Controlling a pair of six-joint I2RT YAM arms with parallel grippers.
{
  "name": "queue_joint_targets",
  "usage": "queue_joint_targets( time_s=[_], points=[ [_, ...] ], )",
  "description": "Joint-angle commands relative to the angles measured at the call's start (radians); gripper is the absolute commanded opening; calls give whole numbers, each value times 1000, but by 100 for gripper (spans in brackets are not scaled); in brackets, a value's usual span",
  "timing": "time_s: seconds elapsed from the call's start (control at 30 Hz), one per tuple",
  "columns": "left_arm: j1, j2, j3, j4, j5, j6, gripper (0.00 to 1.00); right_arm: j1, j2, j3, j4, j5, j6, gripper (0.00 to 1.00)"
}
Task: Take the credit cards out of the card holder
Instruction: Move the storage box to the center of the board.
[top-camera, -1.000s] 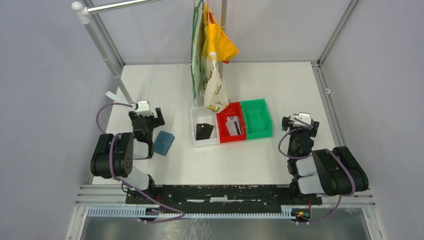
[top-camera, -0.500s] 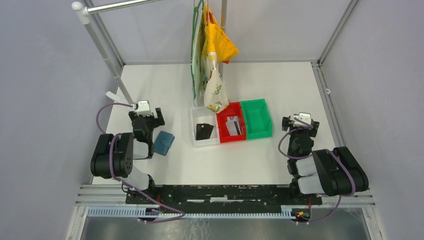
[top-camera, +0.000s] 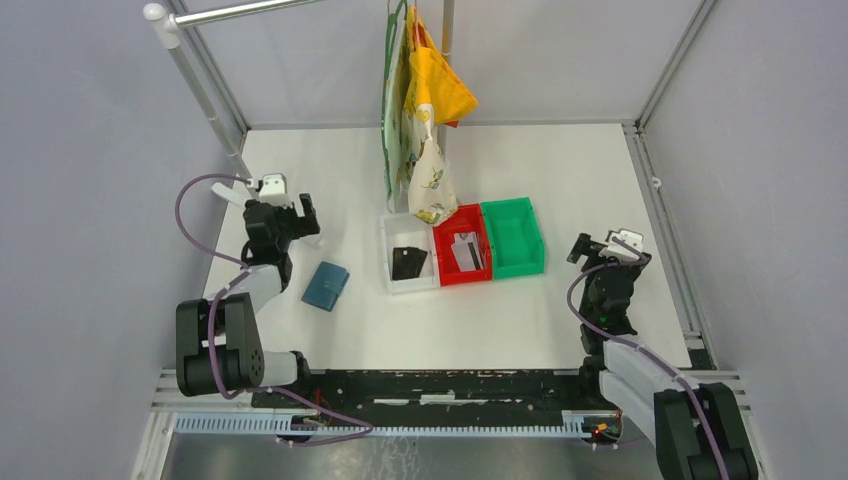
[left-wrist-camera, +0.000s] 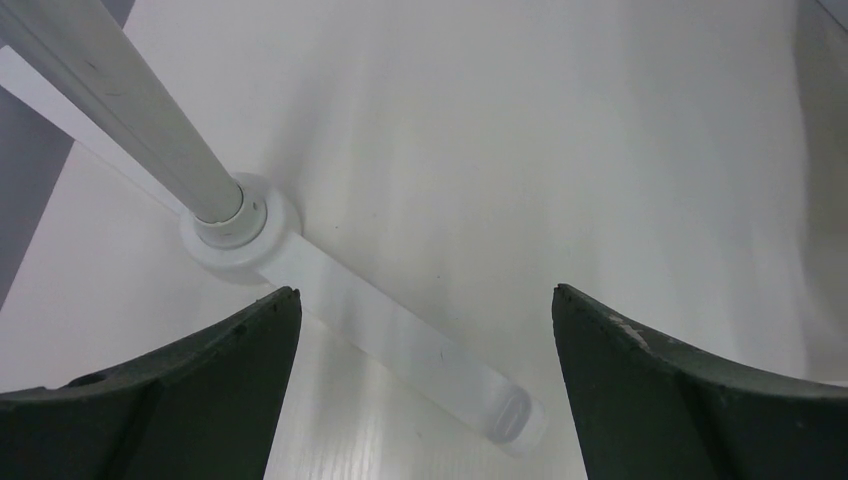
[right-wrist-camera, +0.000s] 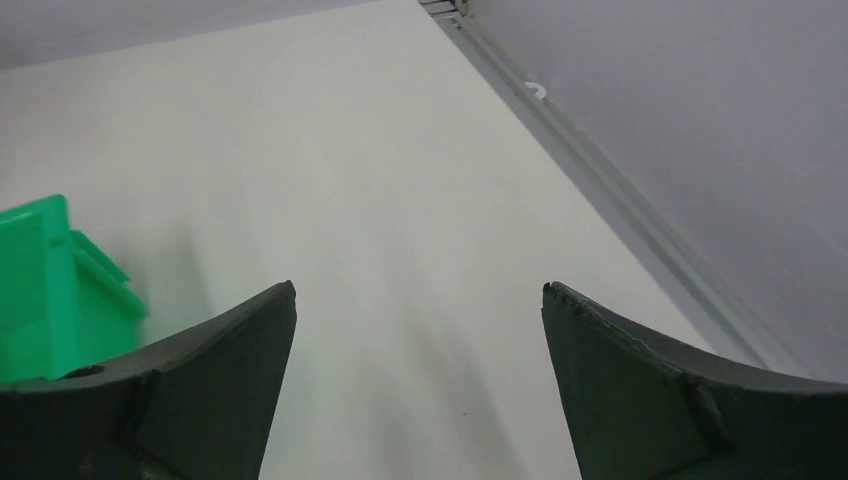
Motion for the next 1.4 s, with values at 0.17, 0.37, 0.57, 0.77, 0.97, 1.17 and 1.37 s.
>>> queue_joint_targets(
  time_s=[0.17, 0.37, 0.57, 0.77, 0.97, 1.17, 1.37],
  points=[
    [65, -117, 270, -539, 189, 35, 100, -8, -100, 276, -573, -29, 467, 98],
    [73, -123, 434, -816, 282, 134, 100, 15, -21, 425, -696, -291, 363, 98],
    [70, -83, 489, -1026, 391, 354, 100, 195, 18, 548, -796, -269, 292, 98],
    [47, -60, 446, -1164, 400, 538, 100, 339, 170, 682, -869, -270, 273, 97],
    [-49, -76, 363, -1195, 302, 618, 100, 407, 358, 784, -927, -265, 265, 92],
    [-109, -86, 337, -1191, 261, 631, 100, 438, 460, 803, -908, -279, 269, 91],
    [-111, -70, 338, -1190, 249, 628, 100, 456, 526, 838, -919, -296, 261, 90]
  ],
)
